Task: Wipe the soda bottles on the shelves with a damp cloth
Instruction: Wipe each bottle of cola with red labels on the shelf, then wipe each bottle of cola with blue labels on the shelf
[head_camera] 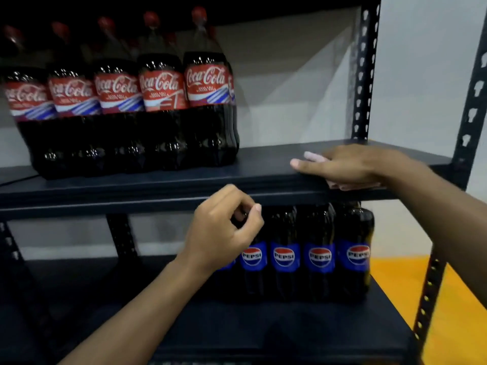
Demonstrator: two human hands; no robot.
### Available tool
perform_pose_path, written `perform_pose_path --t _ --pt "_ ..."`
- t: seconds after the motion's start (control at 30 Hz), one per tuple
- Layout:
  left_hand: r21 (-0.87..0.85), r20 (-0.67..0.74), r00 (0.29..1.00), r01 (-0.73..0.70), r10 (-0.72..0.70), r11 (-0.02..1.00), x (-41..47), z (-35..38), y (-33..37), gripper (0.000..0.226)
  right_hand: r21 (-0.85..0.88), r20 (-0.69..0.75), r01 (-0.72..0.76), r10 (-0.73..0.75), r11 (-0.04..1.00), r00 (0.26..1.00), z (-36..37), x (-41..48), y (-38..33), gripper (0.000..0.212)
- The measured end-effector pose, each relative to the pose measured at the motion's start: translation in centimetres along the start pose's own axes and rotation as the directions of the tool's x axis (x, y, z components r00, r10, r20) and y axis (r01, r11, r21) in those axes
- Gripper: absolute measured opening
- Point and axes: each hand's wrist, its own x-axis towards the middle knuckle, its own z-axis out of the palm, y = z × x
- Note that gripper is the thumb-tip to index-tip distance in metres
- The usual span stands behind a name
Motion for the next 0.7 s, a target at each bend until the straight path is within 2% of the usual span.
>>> perform_pose_path --t 0.07,0.1,0.13,0.2,0.3,0.37,0.43,0.5,0.57,0.6,0.63,0.7 --pt "0.008 0.158 0.983 0.094 -0.094 0.996 -2.7 1.2 -0.7 0.024 -0.058 -0.024 0.088 -0.090 0.994 0.996 0.6 -0.9 0.3 0.105" --pt "0.056 0.278 0.943 0.171 -0.180 0.984 -4.3 1.9 -1.7 0.026 -0.119 -0.046 0.121 -0.127 0.986 0.991 1.0 -1.1 0.6 0.102" --pt "0.117 0.389 0.879 0.251 -0.277 0.961 -6.4 2.5 -2.7 0.027 -0.180 -0.094 0.137 -0.155 0.974 0.983 1.7 -1.3 1.0 0.097" --pt "0.254 0.523 0.725 0.370 -0.449 0.894 -10.0 3.4 -5.6 0.029 -0.224 -0.239 0.139 -0.193 0.965 0.952 2.8 -1.4 1.9 0.080" --pt "0.430 0.617 0.465 0.476 -0.635 0.767 -15.8 4.4 -9.1 0.061 -0.070 -0.527 0.242 -0.242 0.968 0.815 6.1 -2.0 1.9 0.059" --pt "0.503 0.654 0.320 0.492 -0.685 0.711 -19.0 5.1 -10.3 0.075 0.012 -0.695 0.349 -0.243 0.937 0.676 9.3 -2.6 1.0 0.062" --pt "0.556 0.673 0.205 0.493 -0.710 0.669 -21.5 5.9 -11.1 0.079 0.044 -0.796 0.472 -0.255 0.881 0.549 13.2 -3.1 -0.5 0.064" --pt "0.607 0.680 0.098 0.481 -0.727 0.633 -23.2 6.3 -11.5 0.081 0.117 -0.835 0.576 -0.234 0.809 0.498 17.5 -3.4 -2.7 0.061" --pt "0.648 0.685 0.027 0.432 -0.728 0.627 -24.8 6.5 -11.8 0.082 0.264 -0.807 0.633 -0.192 0.728 0.558 22.2 -3.2 -4.9 0.057" --pt "0.657 0.686 0.027 0.406 -0.727 0.635 -25.4 6.4 -11.7 0.082 0.377 -0.764 0.625 -0.152 0.683 0.627 24.2 -3.2 -6.0 0.057" --pt "0.656 0.689 0.038 0.392 -0.724 0.645 -26.0 6.2 -11.6 0.083 0.514 -0.688 0.575 -0.095 0.636 0.719 26.2 -3.0 -6.8 0.057" --pt "0.644 0.697 0.055 0.391 -0.715 0.658 -26.3 5.7 -11.4 0.082 0.769 -0.457 0.380 0.027 0.515 0.889 29.4 -2.4 -8.3 0.053"
